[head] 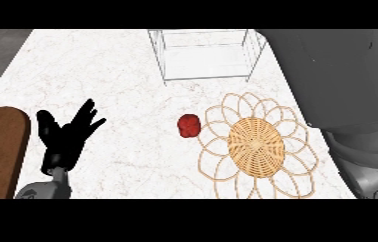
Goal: Pick the cupcake from the placemat and place it in the tiered shelf
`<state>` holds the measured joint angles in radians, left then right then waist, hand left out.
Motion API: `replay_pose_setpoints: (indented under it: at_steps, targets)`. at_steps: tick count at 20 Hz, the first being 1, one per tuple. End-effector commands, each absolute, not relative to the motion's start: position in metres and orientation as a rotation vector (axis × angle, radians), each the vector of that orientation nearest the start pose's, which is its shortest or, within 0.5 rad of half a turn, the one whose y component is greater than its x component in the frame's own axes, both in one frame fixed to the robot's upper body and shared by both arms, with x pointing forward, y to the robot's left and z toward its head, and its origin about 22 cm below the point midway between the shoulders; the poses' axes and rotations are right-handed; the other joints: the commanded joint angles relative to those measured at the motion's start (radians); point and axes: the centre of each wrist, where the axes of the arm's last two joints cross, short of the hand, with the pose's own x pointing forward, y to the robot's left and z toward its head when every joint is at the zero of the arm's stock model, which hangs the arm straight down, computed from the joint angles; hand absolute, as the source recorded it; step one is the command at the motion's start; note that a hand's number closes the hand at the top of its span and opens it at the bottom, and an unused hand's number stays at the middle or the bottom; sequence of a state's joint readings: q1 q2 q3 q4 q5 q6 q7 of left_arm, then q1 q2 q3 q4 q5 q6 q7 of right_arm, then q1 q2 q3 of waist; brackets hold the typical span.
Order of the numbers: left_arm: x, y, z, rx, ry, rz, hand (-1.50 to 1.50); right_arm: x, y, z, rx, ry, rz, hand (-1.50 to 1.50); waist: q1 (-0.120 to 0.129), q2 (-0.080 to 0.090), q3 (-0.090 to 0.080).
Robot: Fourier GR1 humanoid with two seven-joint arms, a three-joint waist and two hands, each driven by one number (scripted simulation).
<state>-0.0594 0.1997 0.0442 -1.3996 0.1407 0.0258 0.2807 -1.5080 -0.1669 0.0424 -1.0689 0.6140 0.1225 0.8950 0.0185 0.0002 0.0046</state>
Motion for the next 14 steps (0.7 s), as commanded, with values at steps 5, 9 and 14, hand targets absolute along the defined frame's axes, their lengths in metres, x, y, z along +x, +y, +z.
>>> replay_pose_setpoints:
  at_steps: [5,9,14]
  targets:
    - [0.259,0.286,-0.023,0.092,-1.137,0.028,0.0,0.411,-0.056,0.374,-0.859,-1.613,0.685,1.5,0.008,0.009,-0.006]
    - [0.255,0.29,-0.018,0.063,-1.122,0.016,0.0,0.427,-0.07,0.355,-0.873,-1.595,0.684,1.5,0.003,0.006,-0.006]
    - [0.253,0.293,-0.014,0.091,-1.126,0.015,0.0,0.444,-0.079,0.344,-0.916,-1.59,0.678,1.5,0.013,0.009,-0.006]
